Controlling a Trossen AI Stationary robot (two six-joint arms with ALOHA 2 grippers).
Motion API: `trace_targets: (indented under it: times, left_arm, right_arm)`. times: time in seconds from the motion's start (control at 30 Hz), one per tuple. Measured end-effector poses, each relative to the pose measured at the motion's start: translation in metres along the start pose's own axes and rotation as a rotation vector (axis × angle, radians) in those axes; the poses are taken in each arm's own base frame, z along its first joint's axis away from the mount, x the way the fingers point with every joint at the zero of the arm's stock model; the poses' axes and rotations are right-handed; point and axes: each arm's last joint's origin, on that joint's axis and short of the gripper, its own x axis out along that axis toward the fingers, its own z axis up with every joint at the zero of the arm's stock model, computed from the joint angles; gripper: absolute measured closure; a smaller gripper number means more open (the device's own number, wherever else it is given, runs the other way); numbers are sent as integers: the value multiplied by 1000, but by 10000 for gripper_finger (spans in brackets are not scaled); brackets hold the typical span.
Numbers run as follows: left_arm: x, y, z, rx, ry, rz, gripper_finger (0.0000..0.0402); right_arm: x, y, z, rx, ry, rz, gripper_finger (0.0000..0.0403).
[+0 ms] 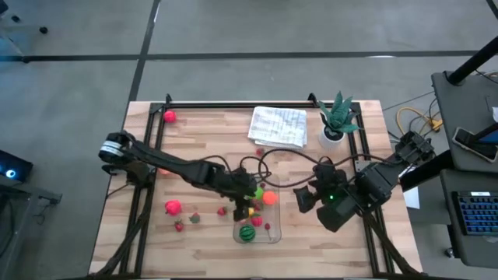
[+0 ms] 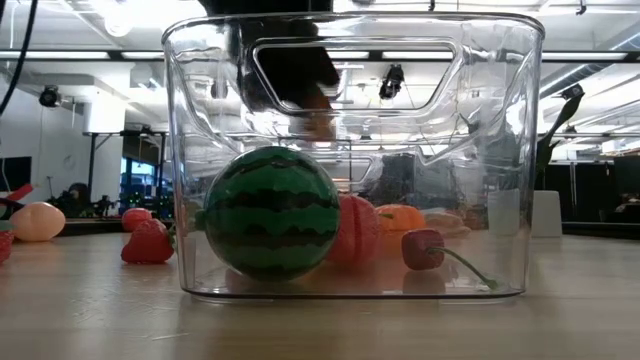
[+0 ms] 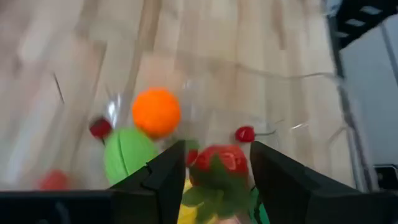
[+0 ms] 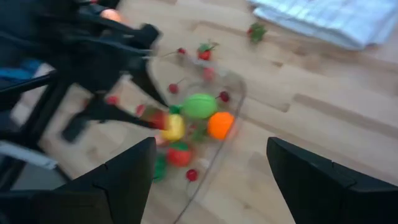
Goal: Pick and placing Produce into tupperware
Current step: Put the red strawberry into the transparent bin
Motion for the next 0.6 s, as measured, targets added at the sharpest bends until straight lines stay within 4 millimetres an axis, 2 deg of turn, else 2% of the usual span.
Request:
trace_targets:
  times: [0.13,0.3,0.47,0.6]
  left_arm:
    - [12,0,-5,-93,24,12,203]
    - [9,-1,-4,-126,19,5,156]
    - [-20,-5,3,-124,-18,-16,142]
    - [-47,-3,-1,-119,2,55,147]
  right_arm:
    - [-4,6,-6,15,15,67,106]
    - [-1,14,-15,13,23,97,106]
    - [11,22,-26,20,32,82,106]
    - [25,27,-33,37,26,36,106]
